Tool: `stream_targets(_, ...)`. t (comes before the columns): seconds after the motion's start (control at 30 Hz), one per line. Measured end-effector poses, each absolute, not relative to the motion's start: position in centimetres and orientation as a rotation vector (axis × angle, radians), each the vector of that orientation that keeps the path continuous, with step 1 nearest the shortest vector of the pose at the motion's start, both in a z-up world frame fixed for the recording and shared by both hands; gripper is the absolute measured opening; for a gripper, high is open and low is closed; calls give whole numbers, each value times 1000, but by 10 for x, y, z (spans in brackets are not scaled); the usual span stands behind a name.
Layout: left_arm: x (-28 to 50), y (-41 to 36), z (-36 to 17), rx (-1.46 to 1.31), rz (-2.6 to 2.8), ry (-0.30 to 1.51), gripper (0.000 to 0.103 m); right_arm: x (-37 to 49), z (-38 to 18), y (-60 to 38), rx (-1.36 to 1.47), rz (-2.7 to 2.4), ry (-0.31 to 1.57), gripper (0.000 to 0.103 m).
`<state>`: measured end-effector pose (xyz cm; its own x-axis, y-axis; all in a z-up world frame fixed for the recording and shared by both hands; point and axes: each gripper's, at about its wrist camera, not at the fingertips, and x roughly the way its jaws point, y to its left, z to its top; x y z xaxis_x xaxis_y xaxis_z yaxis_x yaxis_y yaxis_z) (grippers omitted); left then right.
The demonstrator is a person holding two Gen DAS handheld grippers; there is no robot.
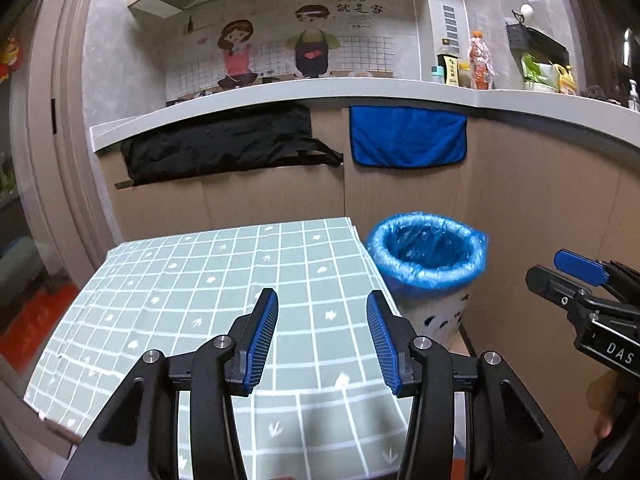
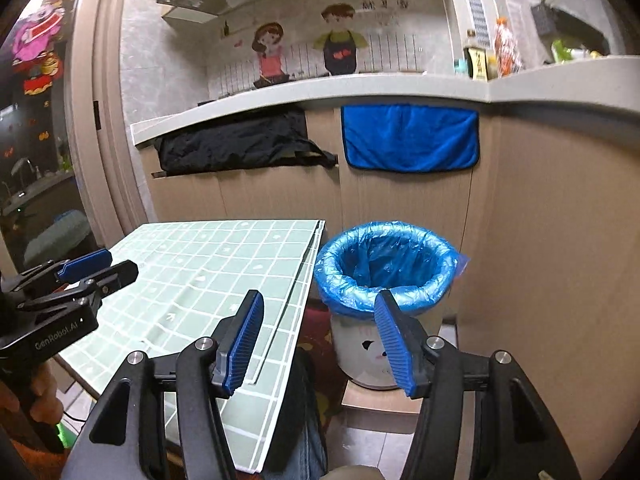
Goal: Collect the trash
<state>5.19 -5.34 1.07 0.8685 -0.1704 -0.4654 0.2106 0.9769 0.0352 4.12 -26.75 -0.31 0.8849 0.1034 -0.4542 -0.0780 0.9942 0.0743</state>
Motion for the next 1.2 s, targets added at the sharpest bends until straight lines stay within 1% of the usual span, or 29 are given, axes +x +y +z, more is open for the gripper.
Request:
stream_targets(0.13, 32, -52, 6, 92, -208, 489, 47, 24, -6, -255, 37, 108, 484, 57)
stream_targets(0.23, 19, -55, 4, 116, -185, 464, 47, 13, -6, -250, 18, 84, 477, 57)
stream_targets(0.47, 3, -43, 7, 69, -144, 426, 47, -5, 1, -249, 9, 39, 433, 57)
stream_targets(1.2, 0, -37, 10, 43, -155, 422, 47, -9, -1, -251, -3, 29, 440, 57)
